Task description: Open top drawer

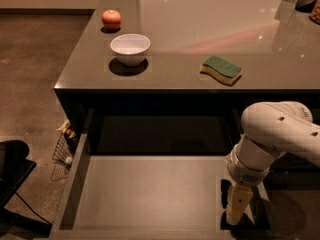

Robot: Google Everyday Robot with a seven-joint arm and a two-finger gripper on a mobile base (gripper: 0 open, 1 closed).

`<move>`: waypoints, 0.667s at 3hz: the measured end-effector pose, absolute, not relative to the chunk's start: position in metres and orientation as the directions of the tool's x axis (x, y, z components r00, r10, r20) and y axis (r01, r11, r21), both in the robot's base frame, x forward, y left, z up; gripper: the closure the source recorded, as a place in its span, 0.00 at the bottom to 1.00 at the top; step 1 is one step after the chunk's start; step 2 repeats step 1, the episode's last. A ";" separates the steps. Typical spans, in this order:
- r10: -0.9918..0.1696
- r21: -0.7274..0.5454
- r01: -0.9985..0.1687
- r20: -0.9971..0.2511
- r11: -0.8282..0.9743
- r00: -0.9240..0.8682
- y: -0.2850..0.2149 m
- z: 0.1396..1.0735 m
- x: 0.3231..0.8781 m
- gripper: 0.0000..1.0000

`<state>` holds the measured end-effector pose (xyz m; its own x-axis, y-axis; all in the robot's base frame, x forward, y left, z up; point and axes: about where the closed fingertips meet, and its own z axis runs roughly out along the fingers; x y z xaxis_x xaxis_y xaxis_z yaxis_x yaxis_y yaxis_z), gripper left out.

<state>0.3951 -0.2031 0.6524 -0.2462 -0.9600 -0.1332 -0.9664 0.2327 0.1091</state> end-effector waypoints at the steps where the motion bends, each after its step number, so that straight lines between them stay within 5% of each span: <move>1: -0.960 0.109 -0.966 -0.133 0.233 -0.246 -0.203 0.652 0.395 0.00; 2: -0.960 0.109 -0.966 -0.133 0.233 -0.246 -0.203 0.652 0.395 0.00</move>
Offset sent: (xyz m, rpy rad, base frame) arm 0.0000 0.0000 0.0000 0.0000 0.0000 0.0000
